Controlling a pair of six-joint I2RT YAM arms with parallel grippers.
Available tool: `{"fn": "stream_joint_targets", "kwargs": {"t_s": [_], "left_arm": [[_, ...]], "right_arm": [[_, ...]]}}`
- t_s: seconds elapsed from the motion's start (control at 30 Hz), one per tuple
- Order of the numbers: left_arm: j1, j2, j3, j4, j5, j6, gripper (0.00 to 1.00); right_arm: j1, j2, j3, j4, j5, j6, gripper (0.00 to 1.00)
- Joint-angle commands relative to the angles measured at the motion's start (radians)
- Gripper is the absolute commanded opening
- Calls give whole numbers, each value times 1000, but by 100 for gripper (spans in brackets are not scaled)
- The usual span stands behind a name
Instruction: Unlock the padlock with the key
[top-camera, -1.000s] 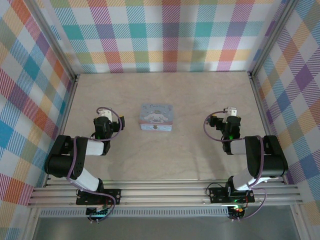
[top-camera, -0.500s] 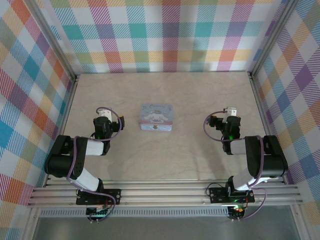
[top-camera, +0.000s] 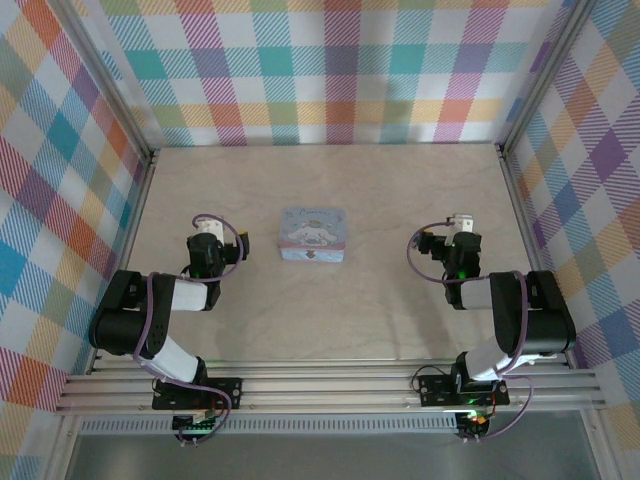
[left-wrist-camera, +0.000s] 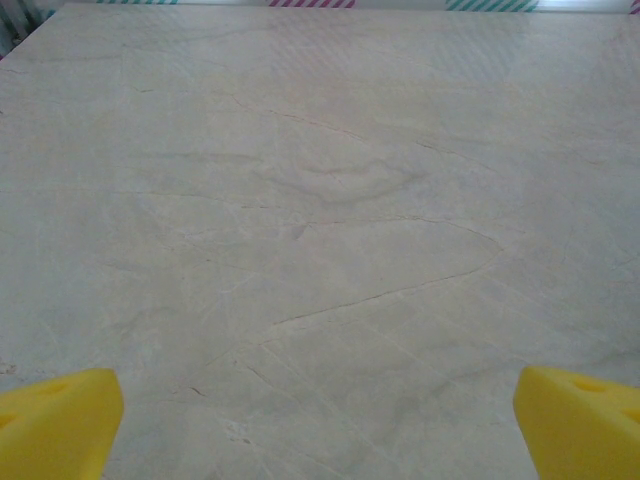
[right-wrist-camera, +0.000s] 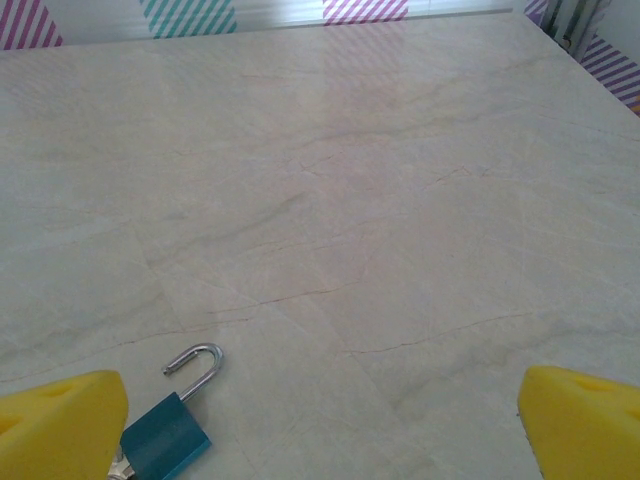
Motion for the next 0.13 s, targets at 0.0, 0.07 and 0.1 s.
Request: {"fn": "stream_joint_targets", "kwargs": {"t_s": [0.0, 0.07, 0.1], "left_arm": [[11, -1, 7, -9, 12, -7, 100], [12, -1, 7, -9, 14, -7, 100], [12, -1, 6, -10, 14, -7, 100]], "right_arm": [[-1, -4, 26, 0, -17, 7, 100], [-1, -5, 23, 3, -17, 8, 100], [-2, -6, 23, 4, -16, 7, 100]]}}
